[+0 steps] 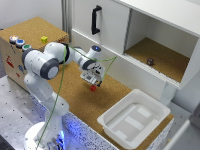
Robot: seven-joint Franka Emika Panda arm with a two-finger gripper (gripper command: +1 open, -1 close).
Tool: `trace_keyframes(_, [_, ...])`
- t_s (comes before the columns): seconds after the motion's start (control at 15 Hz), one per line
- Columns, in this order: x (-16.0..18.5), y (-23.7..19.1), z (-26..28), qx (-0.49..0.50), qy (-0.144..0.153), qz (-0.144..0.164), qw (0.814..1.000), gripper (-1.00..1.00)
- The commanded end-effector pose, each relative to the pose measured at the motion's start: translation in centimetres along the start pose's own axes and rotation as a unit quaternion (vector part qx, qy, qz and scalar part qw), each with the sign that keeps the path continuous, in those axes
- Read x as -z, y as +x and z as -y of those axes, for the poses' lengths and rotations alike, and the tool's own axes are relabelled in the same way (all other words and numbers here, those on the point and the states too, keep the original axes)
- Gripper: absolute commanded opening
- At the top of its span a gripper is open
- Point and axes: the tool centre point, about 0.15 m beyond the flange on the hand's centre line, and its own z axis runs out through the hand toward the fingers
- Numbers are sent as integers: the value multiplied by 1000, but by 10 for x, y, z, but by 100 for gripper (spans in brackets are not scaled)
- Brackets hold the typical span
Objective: Slide right the pink block
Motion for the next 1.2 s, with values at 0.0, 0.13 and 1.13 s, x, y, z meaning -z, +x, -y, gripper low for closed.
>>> trace_keyframes(0.0, [-19, -4, -37, -12, -19, 9, 1000, -100])
trace_keyframes(0.13, [-20, 3, -56, -27, -28, 6, 999, -100])
trace_keyframes(1.13, [12, 2, -159, -135, -60, 0, 989, -100])
